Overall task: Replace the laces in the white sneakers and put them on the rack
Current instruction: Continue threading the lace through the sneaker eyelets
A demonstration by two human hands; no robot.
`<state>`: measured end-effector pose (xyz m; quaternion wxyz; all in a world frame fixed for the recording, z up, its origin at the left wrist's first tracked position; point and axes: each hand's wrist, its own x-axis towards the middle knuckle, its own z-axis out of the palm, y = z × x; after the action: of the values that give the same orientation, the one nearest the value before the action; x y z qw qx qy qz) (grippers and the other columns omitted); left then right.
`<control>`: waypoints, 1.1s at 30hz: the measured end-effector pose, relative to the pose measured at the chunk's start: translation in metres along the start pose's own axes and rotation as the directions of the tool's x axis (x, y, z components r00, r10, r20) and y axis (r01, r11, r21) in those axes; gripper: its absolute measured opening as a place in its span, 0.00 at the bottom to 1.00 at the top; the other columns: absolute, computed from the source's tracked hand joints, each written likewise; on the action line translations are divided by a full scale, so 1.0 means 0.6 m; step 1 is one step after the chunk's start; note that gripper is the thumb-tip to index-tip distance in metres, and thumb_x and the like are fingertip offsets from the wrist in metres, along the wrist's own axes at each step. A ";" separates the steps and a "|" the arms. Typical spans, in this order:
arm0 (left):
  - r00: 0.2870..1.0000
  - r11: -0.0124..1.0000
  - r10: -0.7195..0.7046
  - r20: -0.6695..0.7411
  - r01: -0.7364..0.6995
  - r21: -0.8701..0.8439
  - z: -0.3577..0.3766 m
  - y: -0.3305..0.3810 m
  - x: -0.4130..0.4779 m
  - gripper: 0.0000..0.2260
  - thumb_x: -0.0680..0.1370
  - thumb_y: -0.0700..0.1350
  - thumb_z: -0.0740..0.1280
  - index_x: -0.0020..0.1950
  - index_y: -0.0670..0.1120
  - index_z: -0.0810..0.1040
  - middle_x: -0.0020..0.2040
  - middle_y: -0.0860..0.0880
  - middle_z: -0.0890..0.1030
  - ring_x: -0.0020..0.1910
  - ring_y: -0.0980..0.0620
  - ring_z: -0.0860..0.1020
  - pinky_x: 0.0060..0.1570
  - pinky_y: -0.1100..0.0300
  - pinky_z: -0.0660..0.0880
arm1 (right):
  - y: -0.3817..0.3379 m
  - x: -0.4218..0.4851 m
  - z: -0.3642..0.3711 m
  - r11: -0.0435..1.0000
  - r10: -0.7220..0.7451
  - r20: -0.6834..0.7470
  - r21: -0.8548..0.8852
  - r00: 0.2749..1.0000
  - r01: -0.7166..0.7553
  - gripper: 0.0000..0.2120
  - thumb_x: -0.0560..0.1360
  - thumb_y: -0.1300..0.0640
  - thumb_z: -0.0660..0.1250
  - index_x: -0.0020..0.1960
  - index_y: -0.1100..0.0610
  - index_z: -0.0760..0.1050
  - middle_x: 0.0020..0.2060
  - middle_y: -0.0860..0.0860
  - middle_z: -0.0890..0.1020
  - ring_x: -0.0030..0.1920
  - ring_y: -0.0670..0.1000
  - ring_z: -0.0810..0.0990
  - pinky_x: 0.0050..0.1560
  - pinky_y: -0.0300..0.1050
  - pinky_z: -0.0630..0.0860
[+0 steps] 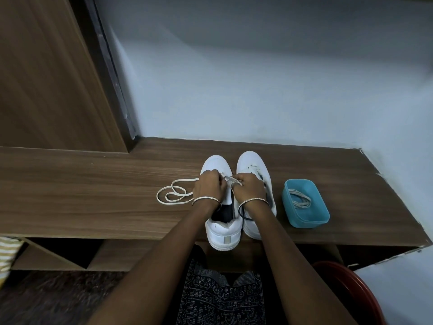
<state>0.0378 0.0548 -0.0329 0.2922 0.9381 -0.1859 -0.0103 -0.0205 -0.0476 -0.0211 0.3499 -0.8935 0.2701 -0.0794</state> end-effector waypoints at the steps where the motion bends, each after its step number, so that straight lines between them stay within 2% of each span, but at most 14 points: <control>1: 1.000 1.000 0.006 -0.001 -0.006 -0.008 0.001 0.000 0.000 0.11 0.79 0.46 0.62 0.50 0.40 0.79 0.49 0.40 0.81 0.50 0.38 0.78 0.43 0.51 0.71 | 0.000 0.000 0.000 1.000 0.002 0.003 0.002 1.000 -0.002 0.12 0.77 0.57 0.65 0.57 0.53 0.84 0.53 0.55 0.85 0.57 0.59 0.80 0.57 0.48 0.76; 6: 0.999 0.999 0.049 0.015 -0.049 0.002 -0.004 0.004 0.003 0.10 0.79 0.44 0.62 0.52 0.41 0.80 0.52 0.40 0.80 0.53 0.39 0.78 0.45 0.51 0.72 | -0.001 0.000 -0.004 1.000 0.016 0.041 0.000 0.999 -0.016 0.13 0.76 0.57 0.64 0.57 0.51 0.84 0.53 0.55 0.85 0.57 0.60 0.80 0.58 0.50 0.76; 11: 0.997 0.997 -0.064 0.040 0.066 -0.034 -0.007 0.011 0.006 0.09 0.78 0.45 0.64 0.53 0.44 0.82 0.52 0.42 0.82 0.53 0.40 0.79 0.42 0.56 0.69 | -0.003 0.001 -0.007 0.995 0.070 0.095 0.068 0.993 -0.077 0.13 0.77 0.49 0.64 0.58 0.47 0.83 0.56 0.50 0.85 0.60 0.56 0.79 0.63 0.51 0.74; 15: 0.992 0.985 -0.120 0.048 0.125 -0.121 -0.008 0.003 0.007 0.06 0.77 0.47 0.67 0.48 0.49 0.83 0.49 0.45 0.83 0.50 0.42 0.80 0.44 0.57 0.73 | -0.003 0.005 -0.014 0.978 0.113 0.089 0.168 0.990 -0.127 0.16 0.79 0.43 0.61 0.49 0.53 0.83 0.48 0.53 0.85 0.53 0.57 0.80 0.60 0.52 0.74; 18: 0.990 0.982 -0.137 0.017 0.138 -0.129 -0.008 -0.003 0.003 0.05 0.76 0.49 0.67 0.44 0.51 0.83 0.45 0.48 0.83 0.49 0.42 0.81 0.51 0.49 0.76 | -0.005 0.009 -0.015 0.966 0.093 0.062 0.238 0.994 -0.105 0.10 0.76 0.46 0.69 0.43 0.51 0.83 0.41 0.50 0.85 0.48 0.53 0.82 0.54 0.48 0.77; 21: 0.986 0.977 -0.165 -0.010 0.162 -0.136 -0.011 -0.011 -0.008 0.07 0.73 0.54 0.66 0.44 0.56 0.83 0.43 0.52 0.82 0.50 0.45 0.79 0.55 0.46 0.72 | -0.012 0.017 -0.015 0.988 0.075 0.033 0.131 0.997 -0.079 0.08 0.75 0.49 0.72 0.44 0.53 0.84 0.40 0.51 0.86 0.46 0.53 0.83 0.48 0.44 0.75; 23: 0.986 0.973 -0.167 -0.007 0.164 -0.161 -0.015 -0.015 -0.017 0.08 0.72 0.57 0.66 0.47 0.58 0.83 0.47 0.53 0.82 0.56 0.46 0.77 0.58 0.45 0.70 | -0.015 0.019 -0.014 0.995 0.069 0.029 0.069 0.997 -0.071 0.07 0.75 0.51 0.72 0.44 0.54 0.85 0.43 0.53 0.86 0.47 0.55 0.83 0.48 0.43 0.75; 27: 0.983 0.974 -0.181 -0.026 0.175 -0.146 -0.029 -0.010 -0.045 0.19 0.70 0.58 0.70 0.60 0.57 0.78 0.61 0.53 0.75 0.67 0.47 0.68 0.64 0.46 0.60 | -0.016 0.020 -0.008 0.998 0.032 0.051 -0.060 0.998 -0.029 0.11 0.77 0.53 0.67 0.36 0.53 0.78 0.45 0.56 0.85 0.49 0.59 0.82 0.49 0.48 0.78; 29: 0.977 0.970 -0.211 -0.038 0.205 -0.130 -0.032 -0.011 -0.055 0.25 0.69 0.62 0.71 0.63 0.55 0.74 0.64 0.52 0.72 0.68 0.46 0.67 0.63 0.44 0.59 | -0.020 0.019 -0.010 0.991 0.034 0.059 -0.132 0.998 -0.026 0.11 0.78 0.54 0.64 0.39 0.55 0.78 0.44 0.58 0.83 0.49 0.61 0.80 0.46 0.47 0.74; 31: 0.965 0.962 -0.255 -0.055 0.248 -0.110 -0.033 -0.016 -0.060 0.32 0.66 0.67 0.71 0.65 0.53 0.71 0.66 0.51 0.70 0.68 0.45 0.67 0.63 0.41 0.60 | -0.020 0.021 -0.015 0.992 0.053 0.044 -0.114 0.998 -0.047 0.09 0.78 0.56 0.64 0.43 0.59 0.77 0.45 0.61 0.82 0.50 0.62 0.79 0.43 0.44 0.68; 33: 0.953 0.950 -0.294 -0.072 0.283 -0.132 -0.032 -0.022 -0.063 0.39 0.62 0.71 0.71 0.66 0.51 0.68 0.68 0.50 0.69 0.70 0.44 0.66 0.64 0.38 0.60 | -0.011 0.020 -0.024 0.996 0.087 -0.023 -0.026 0.996 -0.087 0.08 0.78 0.57 0.65 0.50 0.63 0.76 0.50 0.62 0.83 0.53 0.62 0.80 0.46 0.45 0.72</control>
<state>0.0093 0.0889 -0.0274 0.3516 0.9353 -0.0324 -0.0214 -0.0122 -0.0581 -0.0066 0.3379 -0.8846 0.3137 -0.0703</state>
